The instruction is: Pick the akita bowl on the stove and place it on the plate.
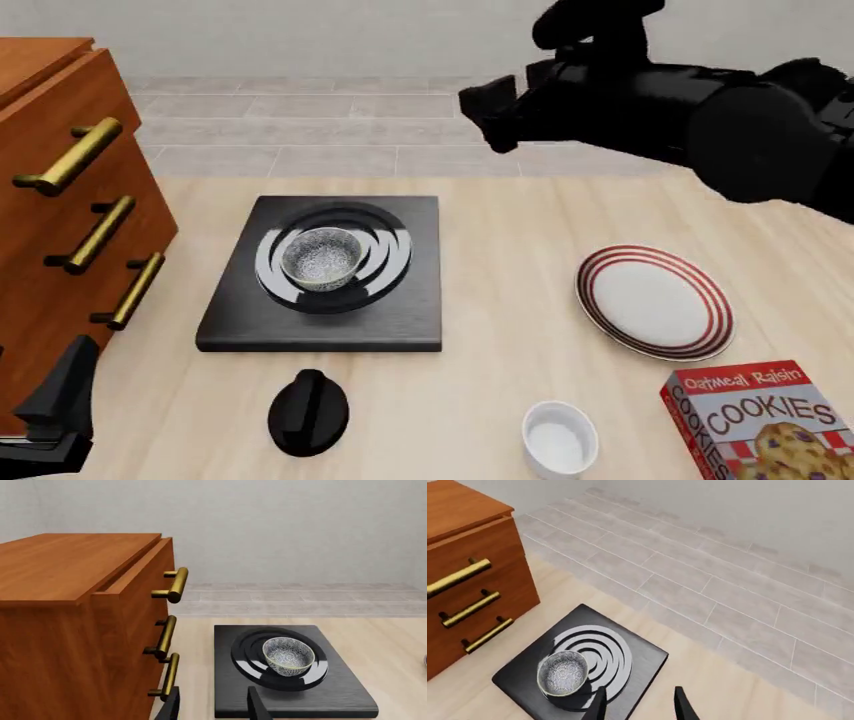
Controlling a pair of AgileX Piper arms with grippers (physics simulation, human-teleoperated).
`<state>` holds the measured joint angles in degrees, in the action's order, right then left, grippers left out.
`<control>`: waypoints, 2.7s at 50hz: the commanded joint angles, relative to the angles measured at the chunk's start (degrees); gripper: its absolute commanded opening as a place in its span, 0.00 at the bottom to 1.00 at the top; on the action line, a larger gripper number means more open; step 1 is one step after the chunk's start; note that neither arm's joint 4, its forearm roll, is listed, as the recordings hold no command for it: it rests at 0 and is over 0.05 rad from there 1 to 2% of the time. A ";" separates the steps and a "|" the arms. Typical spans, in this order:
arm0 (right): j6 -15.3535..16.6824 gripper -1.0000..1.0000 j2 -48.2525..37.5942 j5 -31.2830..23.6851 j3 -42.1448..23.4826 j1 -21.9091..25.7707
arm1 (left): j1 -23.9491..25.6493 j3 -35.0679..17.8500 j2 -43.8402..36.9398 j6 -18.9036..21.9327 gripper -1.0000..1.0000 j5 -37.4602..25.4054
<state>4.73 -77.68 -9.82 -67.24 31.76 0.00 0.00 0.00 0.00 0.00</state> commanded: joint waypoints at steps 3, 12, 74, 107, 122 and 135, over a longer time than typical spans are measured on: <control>-0.90 1.00 -11.59 -8.37 -12.86 3.35 | 0.00 0.00 0.00 0.00 1.00 0.00; -0.66 1.00 -16.81 -11.83 -18.61 5.76 | 0.00 0.00 0.00 0.00 1.00 0.00; -4.94 1.00 -33.61 -10.65 -26.97 8.27 | 0.00 0.00 0.00 0.00 1.00 0.00; -7.31 1.00 -39.38 -8.08 -28.28 8.96 | 0.00 0.00 0.00 0.00 1.00 0.00; -8.05 1.00 -41.08 -6.28 -27.41 8.44 | 0.00 0.00 0.00 0.00 1.00 0.00; -9.39 1.00 -42.56 -3.84 -26.11 7.45 | 0.00 0.00 0.00 0.00 1.00 0.00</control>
<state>-3.82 -119.18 -15.12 -94.09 39.79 0.00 0.00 0.00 0.00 0.00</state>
